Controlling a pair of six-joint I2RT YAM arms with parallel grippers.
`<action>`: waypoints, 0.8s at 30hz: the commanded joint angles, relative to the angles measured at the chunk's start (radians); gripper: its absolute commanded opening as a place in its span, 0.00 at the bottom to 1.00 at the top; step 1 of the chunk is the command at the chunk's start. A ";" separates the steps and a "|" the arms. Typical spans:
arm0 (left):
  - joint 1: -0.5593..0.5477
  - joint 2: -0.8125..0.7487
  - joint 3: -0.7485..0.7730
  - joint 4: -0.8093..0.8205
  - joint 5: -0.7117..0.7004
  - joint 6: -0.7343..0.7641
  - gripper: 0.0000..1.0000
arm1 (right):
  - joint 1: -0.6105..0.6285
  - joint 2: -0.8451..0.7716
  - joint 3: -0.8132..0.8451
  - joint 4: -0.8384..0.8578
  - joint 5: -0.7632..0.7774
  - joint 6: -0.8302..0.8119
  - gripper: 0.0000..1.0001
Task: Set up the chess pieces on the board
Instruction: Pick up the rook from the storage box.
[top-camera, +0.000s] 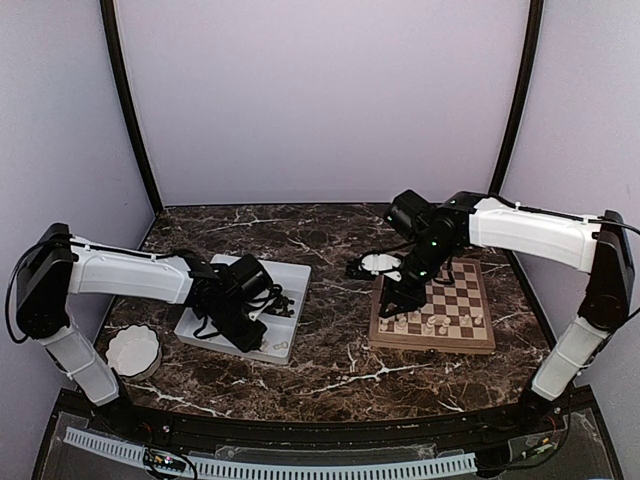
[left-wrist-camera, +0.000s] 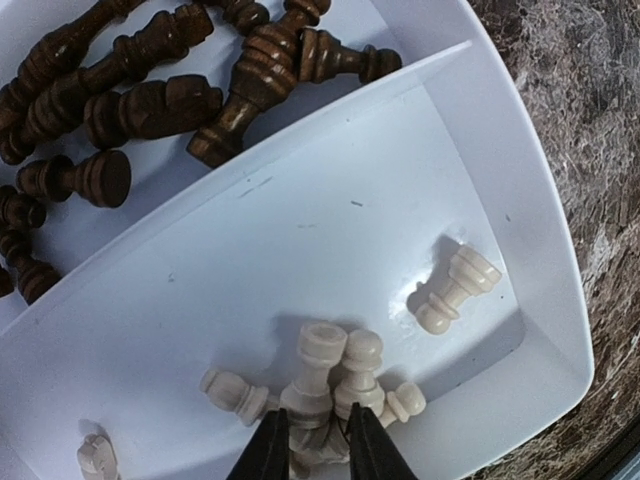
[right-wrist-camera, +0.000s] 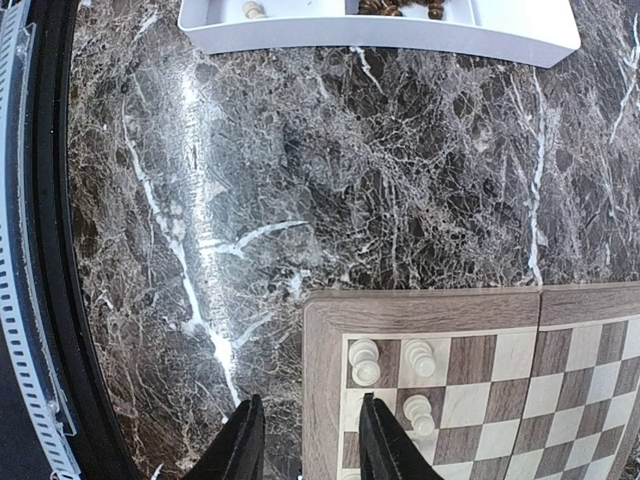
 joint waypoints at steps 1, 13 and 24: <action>0.004 0.029 0.024 -0.005 0.009 0.027 0.22 | -0.006 -0.022 -0.014 0.002 -0.004 -0.004 0.34; 0.012 0.085 0.027 0.029 0.010 0.056 0.20 | -0.006 0.001 -0.003 0.000 -0.020 -0.002 0.34; 0.012 0.094 0.053 -0.034 -0.025 0.085 0.29 | -0.006 0.035 0.031 -0.011 -0.029 -0.004 0.34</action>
